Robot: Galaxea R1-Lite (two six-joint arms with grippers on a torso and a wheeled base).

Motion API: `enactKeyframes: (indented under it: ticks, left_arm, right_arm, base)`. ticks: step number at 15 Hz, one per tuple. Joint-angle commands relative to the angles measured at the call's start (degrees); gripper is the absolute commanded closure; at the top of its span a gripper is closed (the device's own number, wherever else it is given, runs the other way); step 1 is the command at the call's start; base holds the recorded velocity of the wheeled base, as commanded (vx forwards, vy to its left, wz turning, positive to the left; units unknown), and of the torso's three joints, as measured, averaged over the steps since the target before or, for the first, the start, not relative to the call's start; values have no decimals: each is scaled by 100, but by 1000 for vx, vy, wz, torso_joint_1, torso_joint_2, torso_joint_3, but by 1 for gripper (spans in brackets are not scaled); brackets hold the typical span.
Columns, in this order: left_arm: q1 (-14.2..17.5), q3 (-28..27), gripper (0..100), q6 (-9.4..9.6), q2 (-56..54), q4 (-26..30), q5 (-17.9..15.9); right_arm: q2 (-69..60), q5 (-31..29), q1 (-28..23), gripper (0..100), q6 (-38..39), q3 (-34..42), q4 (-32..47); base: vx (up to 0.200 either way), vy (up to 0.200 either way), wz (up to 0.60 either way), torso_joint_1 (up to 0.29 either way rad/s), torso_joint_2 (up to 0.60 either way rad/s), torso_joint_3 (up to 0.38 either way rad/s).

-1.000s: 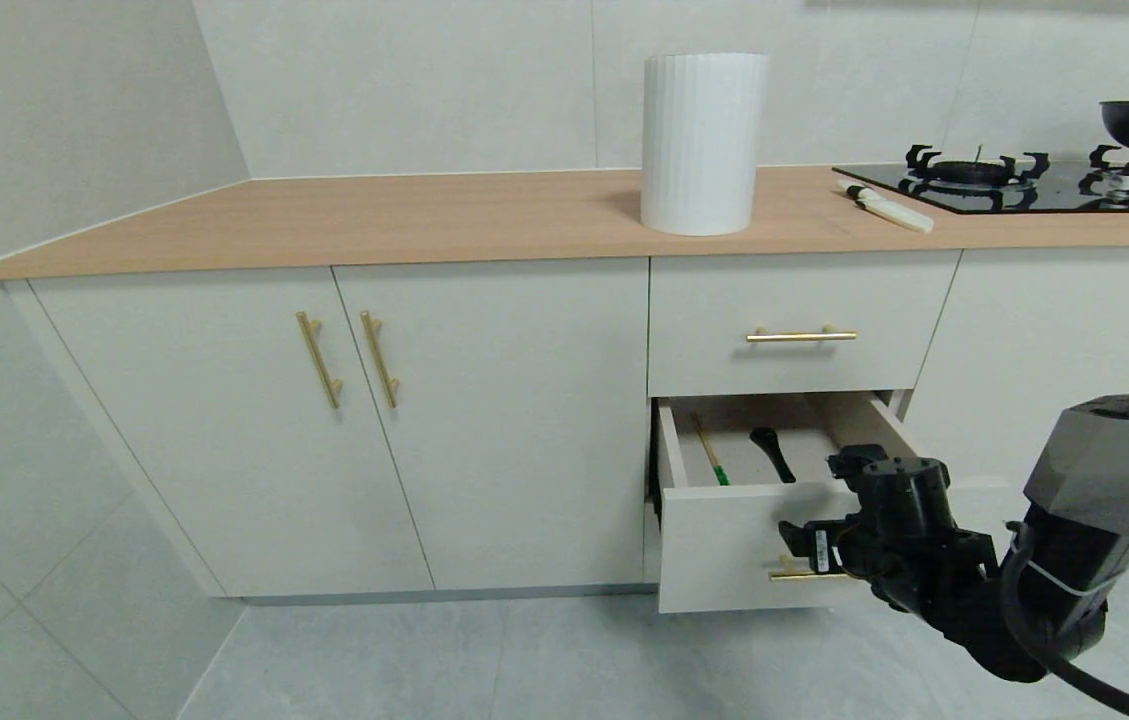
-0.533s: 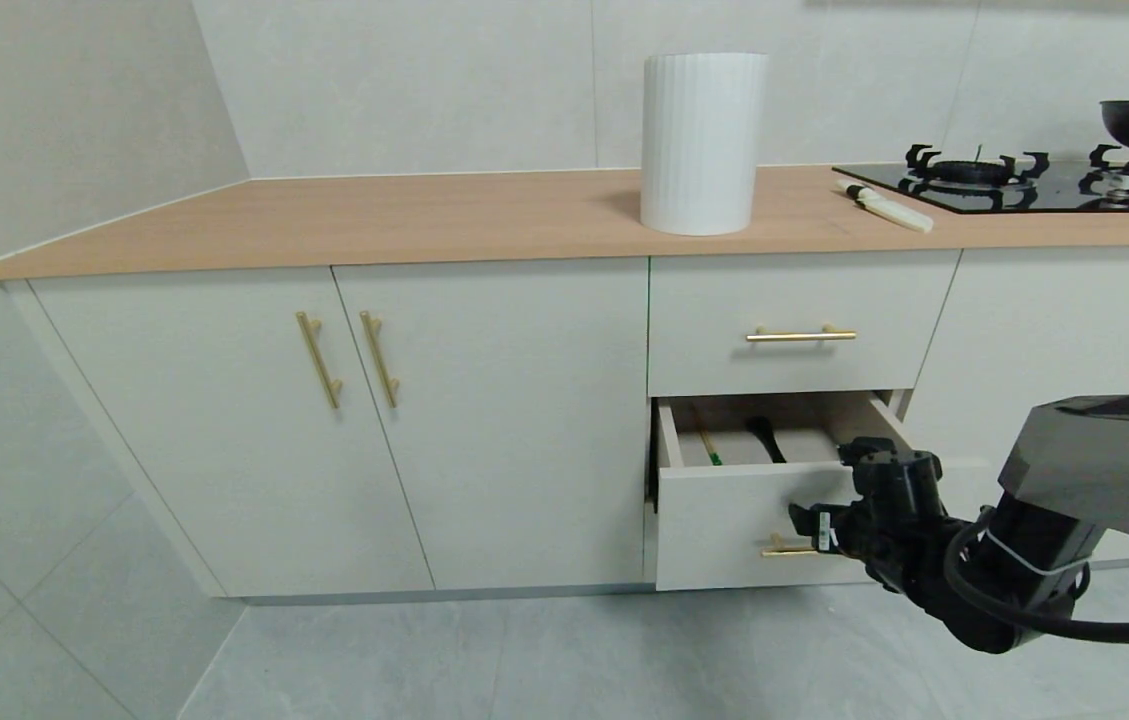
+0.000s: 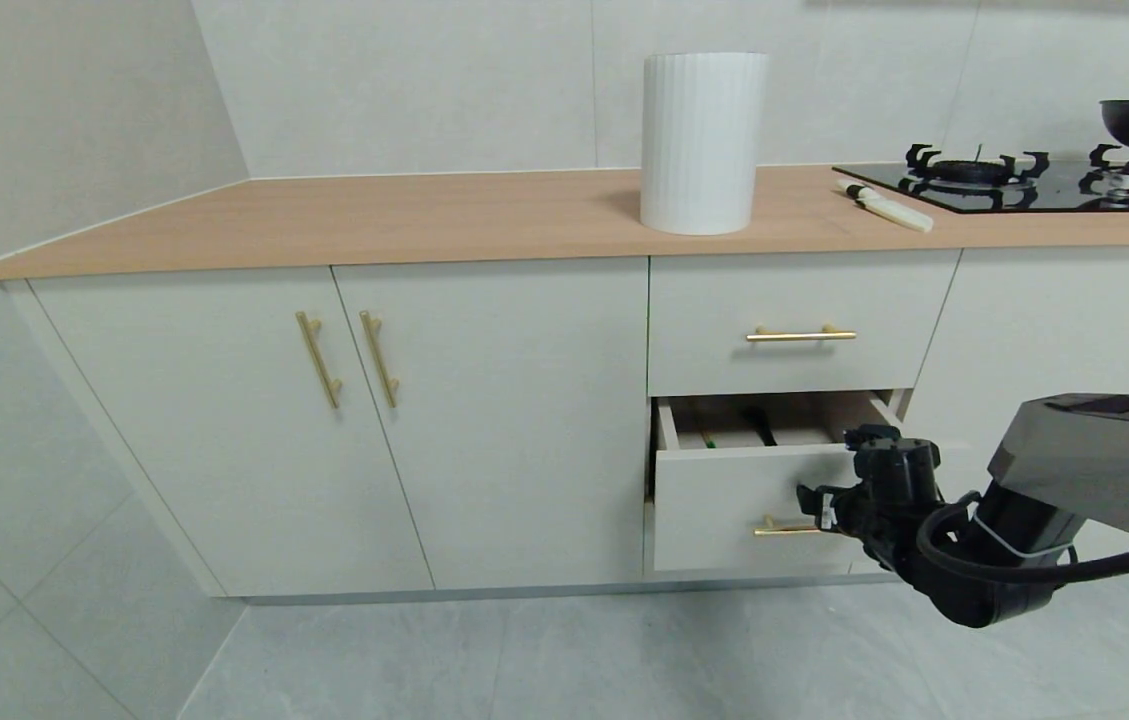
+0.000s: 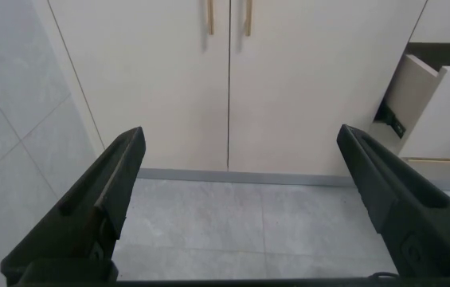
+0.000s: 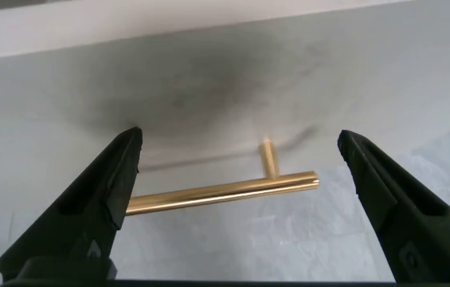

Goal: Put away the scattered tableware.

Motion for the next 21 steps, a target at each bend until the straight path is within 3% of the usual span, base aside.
enactKeyframes:
  ticks: [1, 11, 21]
  left_arm:
    - [0, 0, 0, -2, 9, -3, 1]
    - [0, 0, 0, -2, 9, -3, 1]
    - [0, 0, 0, -2, 9, -3, 1]
  right_arm:
    - [168, -5, -17, 0, -7, -283, -5]
    - [713, 4, -87, 0, -51, -1575, 83]
    - [1302, 4, -193, 0, -104, -2999, 672]
  base:
    - [0, 0, 0, 0, 0, 0]
    - [0, 0, 0, 0, 0, 0]
    - [0, 0, 0, 0, 0, 0]
